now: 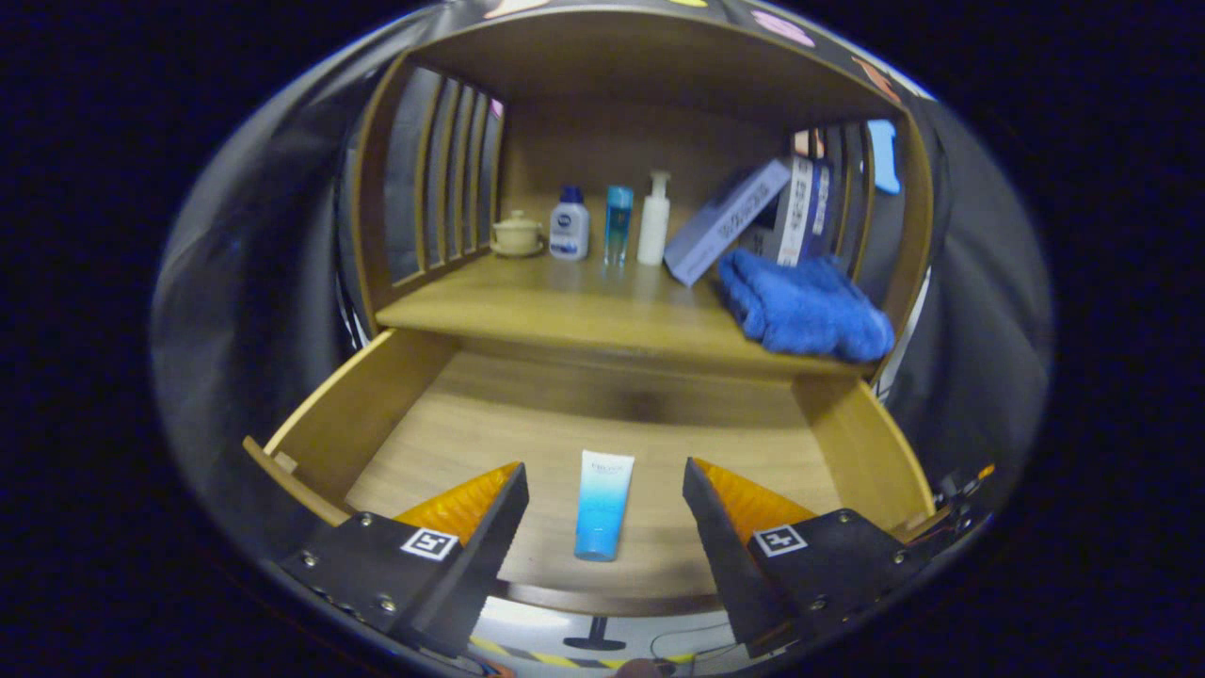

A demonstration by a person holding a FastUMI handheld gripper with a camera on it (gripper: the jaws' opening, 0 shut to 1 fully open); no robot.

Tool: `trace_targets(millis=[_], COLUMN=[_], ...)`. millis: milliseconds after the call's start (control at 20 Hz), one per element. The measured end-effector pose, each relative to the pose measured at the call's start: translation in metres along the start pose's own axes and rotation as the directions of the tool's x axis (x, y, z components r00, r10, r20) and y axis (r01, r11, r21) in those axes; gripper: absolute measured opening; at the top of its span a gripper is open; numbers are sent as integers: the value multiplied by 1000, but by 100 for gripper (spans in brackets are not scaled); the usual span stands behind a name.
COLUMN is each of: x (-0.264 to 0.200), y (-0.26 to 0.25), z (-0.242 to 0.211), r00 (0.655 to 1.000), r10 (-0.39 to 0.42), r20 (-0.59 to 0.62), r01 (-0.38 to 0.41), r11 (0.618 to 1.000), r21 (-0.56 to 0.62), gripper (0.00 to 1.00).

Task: Pull open the drawer, take out the items inside it, and place them on the countertop above the cabinet.

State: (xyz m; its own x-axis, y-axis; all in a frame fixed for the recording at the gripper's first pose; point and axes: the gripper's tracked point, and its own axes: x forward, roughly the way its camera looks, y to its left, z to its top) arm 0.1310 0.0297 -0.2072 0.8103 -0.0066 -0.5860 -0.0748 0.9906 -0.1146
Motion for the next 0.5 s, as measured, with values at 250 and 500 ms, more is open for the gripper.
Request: trace_targets(millis=[250, 500], x=[35, 45], y=[-7, -1], z=[-32, -56], r00=[977, 912], r10=[3, -5], r20=[-214, -411], r01=[13, 20], r11=[997, 999], r21=[73, 32], gripper=[98, 98])
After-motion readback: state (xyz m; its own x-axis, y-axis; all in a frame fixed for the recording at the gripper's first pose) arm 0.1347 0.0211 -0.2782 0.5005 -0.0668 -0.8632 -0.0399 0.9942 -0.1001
